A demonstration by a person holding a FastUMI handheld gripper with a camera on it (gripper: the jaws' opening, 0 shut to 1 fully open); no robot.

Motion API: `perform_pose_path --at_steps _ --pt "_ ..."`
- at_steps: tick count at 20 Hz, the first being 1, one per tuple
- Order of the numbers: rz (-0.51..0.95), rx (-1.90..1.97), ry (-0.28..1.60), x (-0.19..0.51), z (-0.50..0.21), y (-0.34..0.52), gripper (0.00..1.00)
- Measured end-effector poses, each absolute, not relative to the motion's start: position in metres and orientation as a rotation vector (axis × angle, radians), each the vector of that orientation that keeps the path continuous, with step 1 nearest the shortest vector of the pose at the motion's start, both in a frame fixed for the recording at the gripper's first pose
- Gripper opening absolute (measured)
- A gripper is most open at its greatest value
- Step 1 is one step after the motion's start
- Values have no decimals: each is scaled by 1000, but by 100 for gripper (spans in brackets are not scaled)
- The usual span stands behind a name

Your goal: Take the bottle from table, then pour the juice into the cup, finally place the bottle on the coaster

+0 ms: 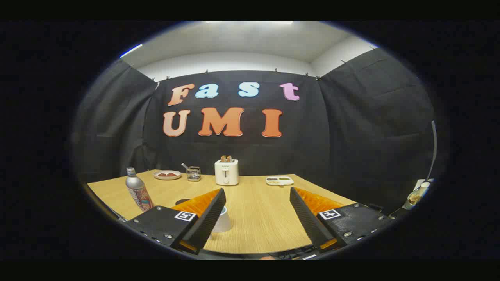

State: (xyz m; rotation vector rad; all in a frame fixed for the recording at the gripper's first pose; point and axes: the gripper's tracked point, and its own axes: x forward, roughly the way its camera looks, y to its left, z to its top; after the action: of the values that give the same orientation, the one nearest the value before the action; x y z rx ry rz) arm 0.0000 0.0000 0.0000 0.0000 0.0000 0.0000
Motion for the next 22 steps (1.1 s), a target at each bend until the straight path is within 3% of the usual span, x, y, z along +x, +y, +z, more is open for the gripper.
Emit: perform_pose_path --at_steps 22 --pt "96 3 2 4 1 60 98"
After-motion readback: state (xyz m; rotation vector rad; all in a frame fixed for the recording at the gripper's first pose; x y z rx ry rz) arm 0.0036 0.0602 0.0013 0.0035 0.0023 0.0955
